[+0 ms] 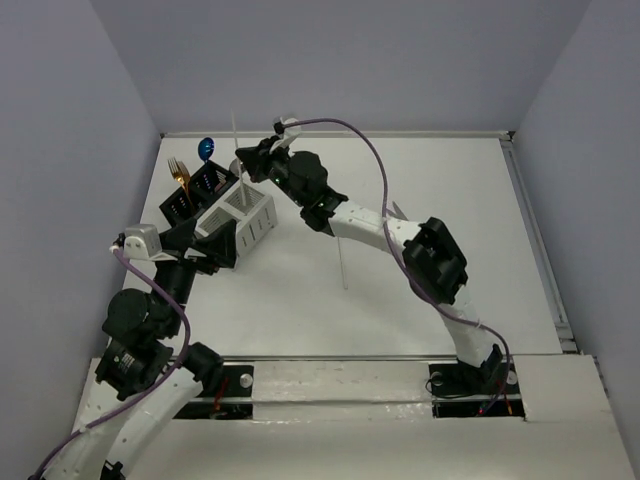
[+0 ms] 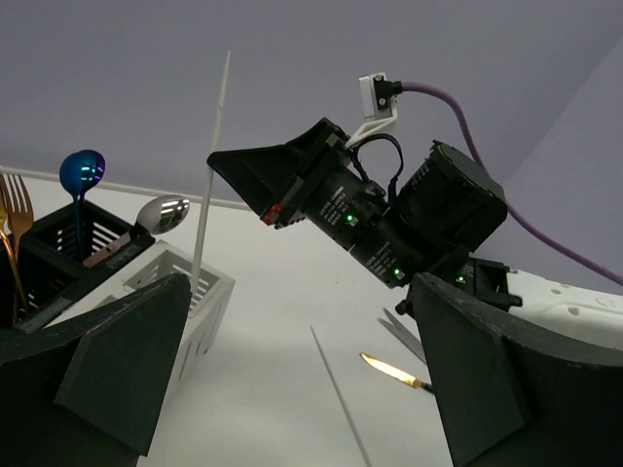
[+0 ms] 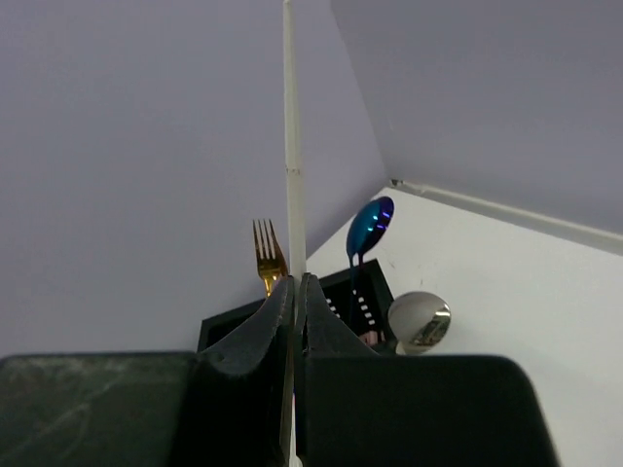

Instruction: Sort the eating utensils into containers

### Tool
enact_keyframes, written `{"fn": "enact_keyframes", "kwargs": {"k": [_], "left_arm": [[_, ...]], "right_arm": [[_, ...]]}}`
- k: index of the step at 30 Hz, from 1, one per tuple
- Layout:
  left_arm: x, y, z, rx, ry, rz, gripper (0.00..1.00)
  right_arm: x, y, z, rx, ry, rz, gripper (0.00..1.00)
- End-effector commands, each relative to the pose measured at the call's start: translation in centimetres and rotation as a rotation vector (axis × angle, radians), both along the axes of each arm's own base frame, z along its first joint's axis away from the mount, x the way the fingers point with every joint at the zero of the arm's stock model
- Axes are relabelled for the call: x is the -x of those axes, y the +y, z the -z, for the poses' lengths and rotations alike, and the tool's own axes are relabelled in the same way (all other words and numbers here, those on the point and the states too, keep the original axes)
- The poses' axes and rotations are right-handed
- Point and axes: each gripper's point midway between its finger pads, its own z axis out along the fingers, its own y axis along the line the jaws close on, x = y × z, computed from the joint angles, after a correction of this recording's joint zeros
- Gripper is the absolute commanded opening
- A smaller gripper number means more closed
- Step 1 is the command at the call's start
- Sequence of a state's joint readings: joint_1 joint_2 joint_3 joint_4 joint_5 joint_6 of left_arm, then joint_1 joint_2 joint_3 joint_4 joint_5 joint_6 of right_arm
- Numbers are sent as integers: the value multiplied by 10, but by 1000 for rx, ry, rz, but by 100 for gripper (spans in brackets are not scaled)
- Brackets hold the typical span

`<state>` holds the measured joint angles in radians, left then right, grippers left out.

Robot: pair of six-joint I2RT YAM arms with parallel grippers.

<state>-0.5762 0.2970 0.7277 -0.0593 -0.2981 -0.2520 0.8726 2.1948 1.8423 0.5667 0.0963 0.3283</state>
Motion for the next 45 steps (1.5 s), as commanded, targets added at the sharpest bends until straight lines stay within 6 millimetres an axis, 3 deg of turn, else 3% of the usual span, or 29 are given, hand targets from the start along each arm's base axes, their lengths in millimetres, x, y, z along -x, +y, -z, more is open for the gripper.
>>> {"fn": "enact_keyframes", "kwargs": {"k": [1,3,4,6,7,8,11,19,29,31,32,33,35,36,42,43,44,45], "left_arm": [[-2,0,-3,0,-15,-6,99],[-2,0,-2,-3,-12,-11,99],[-3,0,-1,-3,-10,-14,99],[-5,2,1,-8,-1,-28,99],[-5,0,2,-9,3,-22,99],[-4,2,2,-8,3,-29,99],[-3,5,0,0,-5,-37,99],[-2,3,0,0,-4,-29,99],[-2,3,0,3,-5,-29,99],[-2,4,-1,4,-9,-32,99],[-1,5,-1,3,-9,-34,99],[-1,5,-1,6,-10,-35,99],[-2,5,0,4,-9,-37,99],[-2,5,-1,6,-8,-38,99],[-1,4,-1,4,-9,-32,99],[-1,4,-1,4,-11,-31,99],[-1,4,-1,7,-13,-31,99],[0,5,-2,10,-17,-31,99]], "right_arm": [[17,26,-54,-131,-137,-68,0],[22,37,-53,-131,-141,-93,0],[26,50,-39,-116,-127,-113,0],[37,66,-42,-117,-136,-145,0],[34,72,-28,-101,-130,-147,0],[42,79,-28,-101,-135,-162,0],[53,90,-17,-79,-150,-177,0],[52,89,3,-19,-147,-169,0],[69,90,28,31,-134,-228,0],[71,89,25,38,-146,-231,9],[73,89,22,44,-156,-239,18],[76,91,18,60,-165,-259,39],[77,91,12,85,-190,-265,52],[80,88,0,79,-206,-268,61],[84,68,-20,103,-193,-258,65],[91,59,-39,76,-189,-260,65],[88,49,-23,103,-150,-253,64],[92,43,-22,106,-133,-255,64]]}}
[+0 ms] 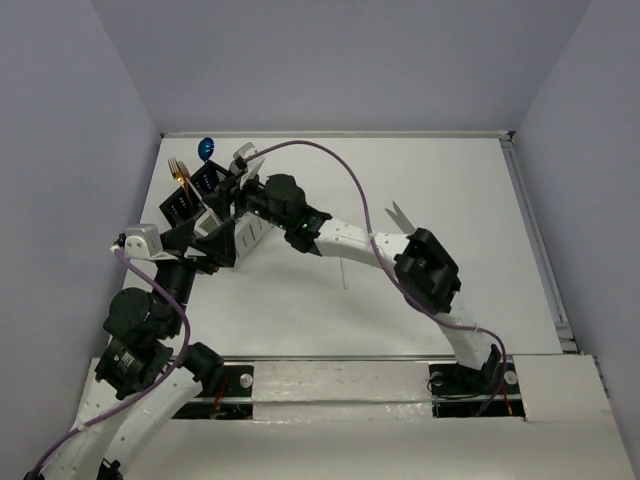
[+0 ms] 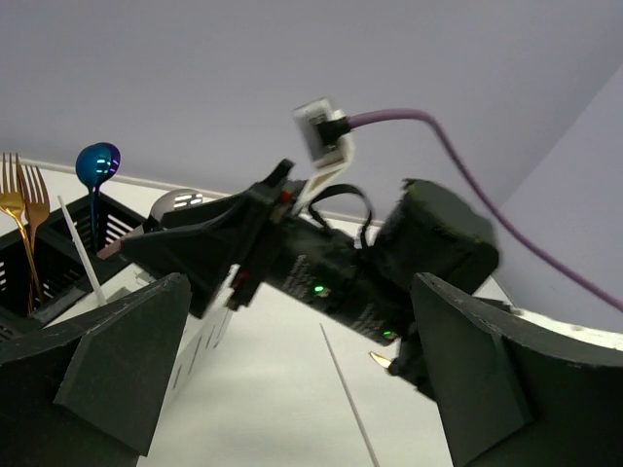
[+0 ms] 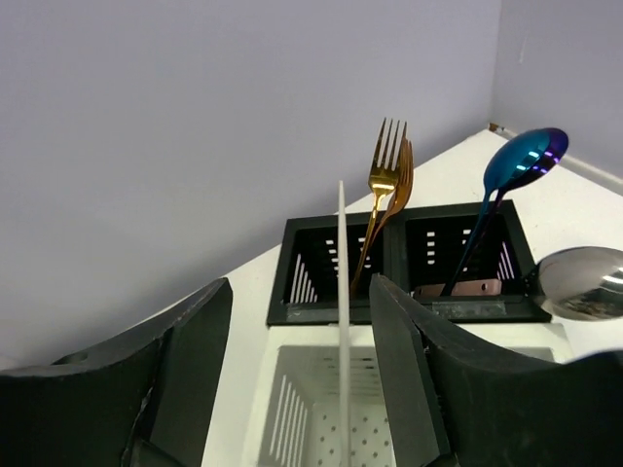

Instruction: Sort the eating utensils into containers

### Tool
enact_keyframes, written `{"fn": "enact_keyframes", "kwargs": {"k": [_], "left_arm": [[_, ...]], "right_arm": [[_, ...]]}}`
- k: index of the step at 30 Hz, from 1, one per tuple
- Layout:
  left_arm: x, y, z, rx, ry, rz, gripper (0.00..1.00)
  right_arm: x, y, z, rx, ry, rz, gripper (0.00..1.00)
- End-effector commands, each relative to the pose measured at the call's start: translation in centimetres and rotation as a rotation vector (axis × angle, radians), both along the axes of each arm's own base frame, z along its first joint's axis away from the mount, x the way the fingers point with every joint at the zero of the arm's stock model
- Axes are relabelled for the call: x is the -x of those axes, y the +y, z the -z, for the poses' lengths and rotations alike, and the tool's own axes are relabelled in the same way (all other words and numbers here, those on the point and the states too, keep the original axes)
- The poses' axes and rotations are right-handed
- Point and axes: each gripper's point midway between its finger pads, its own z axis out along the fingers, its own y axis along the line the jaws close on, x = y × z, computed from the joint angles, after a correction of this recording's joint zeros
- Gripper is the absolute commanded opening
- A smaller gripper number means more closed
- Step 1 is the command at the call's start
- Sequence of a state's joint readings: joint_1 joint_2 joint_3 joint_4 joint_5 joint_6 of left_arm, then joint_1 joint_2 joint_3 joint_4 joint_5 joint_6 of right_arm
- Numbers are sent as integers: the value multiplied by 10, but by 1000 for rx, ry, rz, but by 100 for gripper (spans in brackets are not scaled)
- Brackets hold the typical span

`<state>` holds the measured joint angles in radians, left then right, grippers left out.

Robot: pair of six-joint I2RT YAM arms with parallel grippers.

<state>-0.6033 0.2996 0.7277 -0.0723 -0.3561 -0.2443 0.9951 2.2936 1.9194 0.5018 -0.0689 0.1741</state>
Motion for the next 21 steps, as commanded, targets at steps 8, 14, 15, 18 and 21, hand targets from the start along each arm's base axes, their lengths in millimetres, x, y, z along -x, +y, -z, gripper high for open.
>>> {"fn": "enact_keyframes", "kwargs": {"k": [8,14,15,18,21], "left_arm": [[8,3,-13,28,-63,14,99],[10,2,-14,31,-68,21,99],[10,1,-14,29,-67,24,99],[10,0,-14,27,-70,31,99],[11,1,-15,28,-72,31,99]], "right_arm": [[11,-160,46,392,373,257,58],[24,-252,109,611,599,480,57],[21,-261,113,621,618,506,57],[18,-284,138,695,684,578,58],[12,-300,166,729,756,612,56]]}}
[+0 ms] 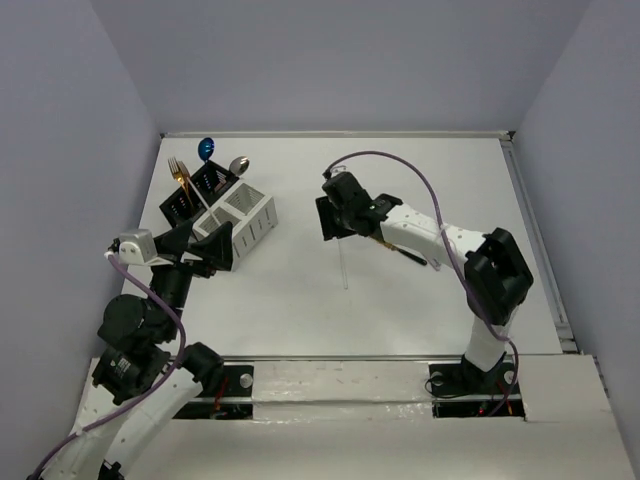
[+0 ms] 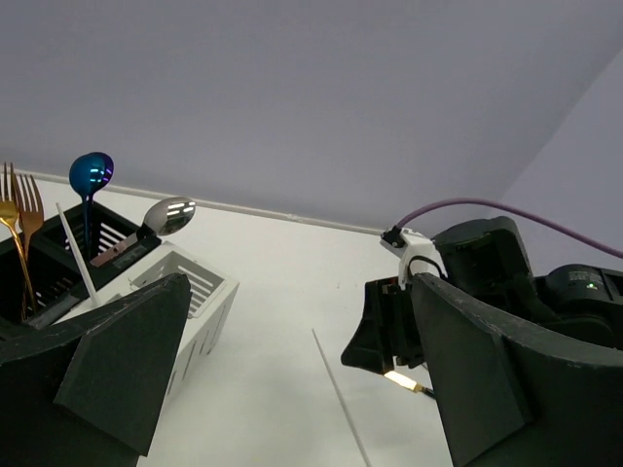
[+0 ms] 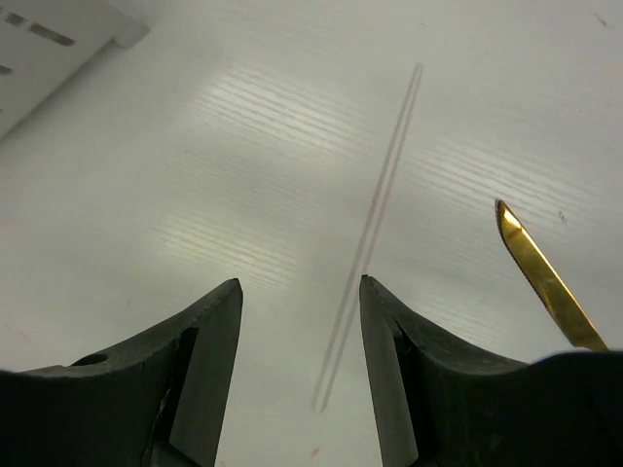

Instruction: Sort the eating utensils into containers

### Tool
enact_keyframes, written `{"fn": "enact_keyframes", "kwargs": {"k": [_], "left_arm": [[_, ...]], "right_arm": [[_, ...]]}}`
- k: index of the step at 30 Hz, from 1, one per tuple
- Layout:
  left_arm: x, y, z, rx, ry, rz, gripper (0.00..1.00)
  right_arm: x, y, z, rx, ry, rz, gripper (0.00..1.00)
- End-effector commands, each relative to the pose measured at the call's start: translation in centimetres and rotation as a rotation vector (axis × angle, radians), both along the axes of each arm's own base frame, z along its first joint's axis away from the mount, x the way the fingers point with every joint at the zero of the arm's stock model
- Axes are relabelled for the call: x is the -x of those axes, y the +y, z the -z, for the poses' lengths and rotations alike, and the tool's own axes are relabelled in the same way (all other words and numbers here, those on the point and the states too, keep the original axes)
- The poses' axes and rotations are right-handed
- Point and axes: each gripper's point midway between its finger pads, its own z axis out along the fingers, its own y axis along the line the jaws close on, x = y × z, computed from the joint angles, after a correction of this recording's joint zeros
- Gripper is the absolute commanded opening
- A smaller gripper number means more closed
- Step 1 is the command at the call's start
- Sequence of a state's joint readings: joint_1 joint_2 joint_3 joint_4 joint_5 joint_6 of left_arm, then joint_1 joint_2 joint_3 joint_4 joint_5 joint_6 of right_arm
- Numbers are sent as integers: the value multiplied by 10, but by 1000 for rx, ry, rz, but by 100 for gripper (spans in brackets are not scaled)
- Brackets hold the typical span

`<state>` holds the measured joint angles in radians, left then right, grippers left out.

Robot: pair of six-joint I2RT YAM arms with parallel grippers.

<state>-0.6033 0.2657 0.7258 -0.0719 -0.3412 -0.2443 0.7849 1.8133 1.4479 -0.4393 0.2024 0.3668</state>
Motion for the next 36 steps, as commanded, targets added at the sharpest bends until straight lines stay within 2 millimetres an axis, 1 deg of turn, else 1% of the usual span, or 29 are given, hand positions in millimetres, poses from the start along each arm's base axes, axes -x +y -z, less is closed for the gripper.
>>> {"fn": "enact_keyframes", "kwargs": {"k": [1,2,4,8,9,11,12,15,19,23,29,30,31,33,34,36], "left_arm": [[4,-1,-10,15,-46,17,99],[4,-1,-9,13,-45,16,99],[4,-1,-10,15,-46,15,99],[5,-3,-9,12,-47,25,99],[5,-2,-9,13,-47,24,99],[4,-2,-9,13,-46,21,99],[5,-1,-10,16,-48,18,99],[5,-1,-10,16,-48,18,99],[5,-1,-10,16,-48,16,99],[5,-1,-9,14,-45,16,99],[5,0,-10,16,-46,12,99],[5,0,-10,18,-48,13,99],[5,0,-10,17,-47,13,99],[5,1,-10,18,-48,10,99],[5,1,-10,18,-46,9,99],[5,1,-10,17,-45,9,99]], "right_arm": [[5,-29,36,84,112,91,56],[1,-33,42,85,126,101,55],[1,-32,58,91,166,92,53],[0,-23,66,75,190,71,52],[0,-23,73,90,204,72,52],[1,-25,79,104,217,79,51],[-2,-28,81,106,222,90,49],[2,-33,96,136,251,100,45],[4,-35,104,150,267,102,36],[4,-35,113,168,284,102,33],[1,-32,119,175,291,99,32],[1,-31,123,179,298,98,31],[-1,-30,122,182,298,98,26],[-2,-31,125,195,301,99,20],[-2,-31,126,201,304,101,13],[-3,-32,125,204,298,105,7]]}}
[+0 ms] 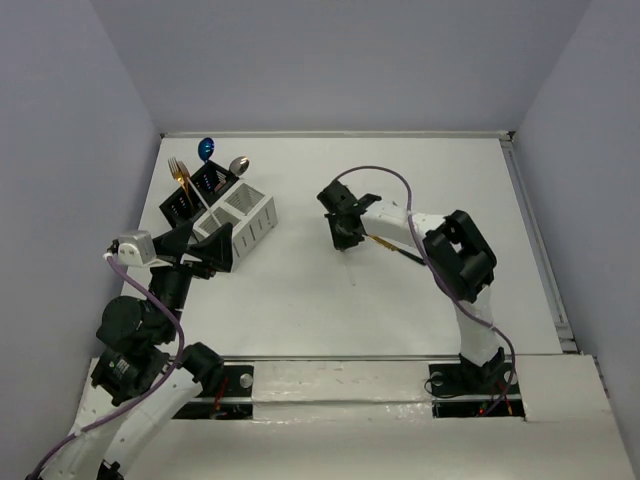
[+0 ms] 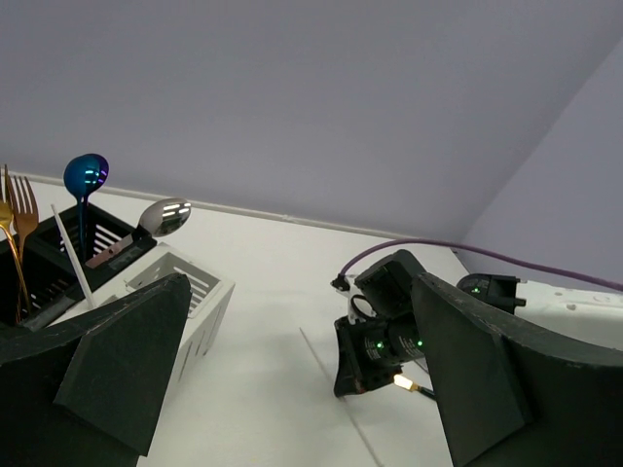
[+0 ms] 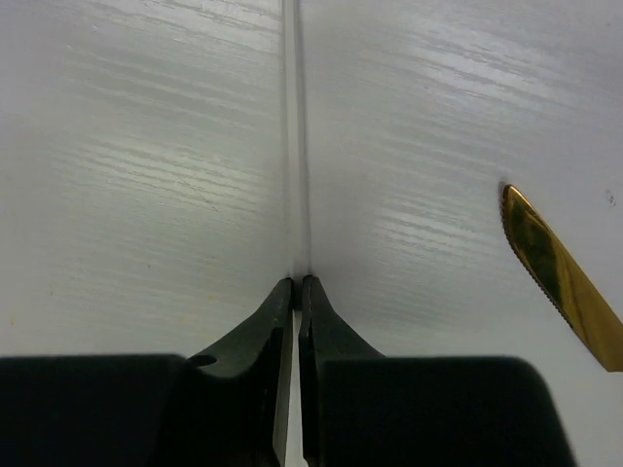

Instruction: Sort the eating utensils into containers

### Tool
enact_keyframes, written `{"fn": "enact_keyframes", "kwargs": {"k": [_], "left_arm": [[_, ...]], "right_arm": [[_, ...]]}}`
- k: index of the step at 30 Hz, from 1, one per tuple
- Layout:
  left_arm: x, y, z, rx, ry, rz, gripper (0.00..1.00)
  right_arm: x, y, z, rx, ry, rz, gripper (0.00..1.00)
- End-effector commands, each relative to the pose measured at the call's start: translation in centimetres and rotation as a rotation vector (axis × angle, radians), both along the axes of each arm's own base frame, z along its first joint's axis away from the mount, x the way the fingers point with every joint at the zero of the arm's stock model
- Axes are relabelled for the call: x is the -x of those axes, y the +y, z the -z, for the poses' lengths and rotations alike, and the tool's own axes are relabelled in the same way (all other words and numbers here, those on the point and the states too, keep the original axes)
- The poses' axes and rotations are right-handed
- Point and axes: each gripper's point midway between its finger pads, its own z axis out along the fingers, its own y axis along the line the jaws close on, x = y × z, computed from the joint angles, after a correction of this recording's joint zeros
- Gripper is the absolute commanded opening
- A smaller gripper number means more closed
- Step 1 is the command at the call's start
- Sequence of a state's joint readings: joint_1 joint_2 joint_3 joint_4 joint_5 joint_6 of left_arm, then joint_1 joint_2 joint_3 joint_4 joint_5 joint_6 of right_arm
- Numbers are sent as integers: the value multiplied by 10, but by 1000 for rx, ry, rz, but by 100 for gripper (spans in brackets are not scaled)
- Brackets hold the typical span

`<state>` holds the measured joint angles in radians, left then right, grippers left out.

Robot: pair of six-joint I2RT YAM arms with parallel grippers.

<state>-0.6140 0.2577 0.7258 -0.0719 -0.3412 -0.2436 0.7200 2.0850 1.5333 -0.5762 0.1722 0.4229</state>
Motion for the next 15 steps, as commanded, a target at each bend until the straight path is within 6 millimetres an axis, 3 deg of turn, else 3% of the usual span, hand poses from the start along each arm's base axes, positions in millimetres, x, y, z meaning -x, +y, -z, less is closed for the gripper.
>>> {"fn": "enact_keyframes", "kwargs": {"k": [1,6,11,12,15], "left_arm": [[2,2,-8,13,-37,-3,99],[2,2,-8,12,-38,-4,99],[2,2,-7,11,-37,-7,99],[1,2,-7,9,-34,-8,99],[0,1,-6,8,-32,-5,99]], "right_arm": [[1,-5,16,34,26,11,0],[-9,-5,-1,-6,-42,18,0],[-25,17,-68,-216,-252,-22,0],[-27,22,-102,-292,-325,-40,0],[-27,46,-150,-480,-437,-115,0]]}}
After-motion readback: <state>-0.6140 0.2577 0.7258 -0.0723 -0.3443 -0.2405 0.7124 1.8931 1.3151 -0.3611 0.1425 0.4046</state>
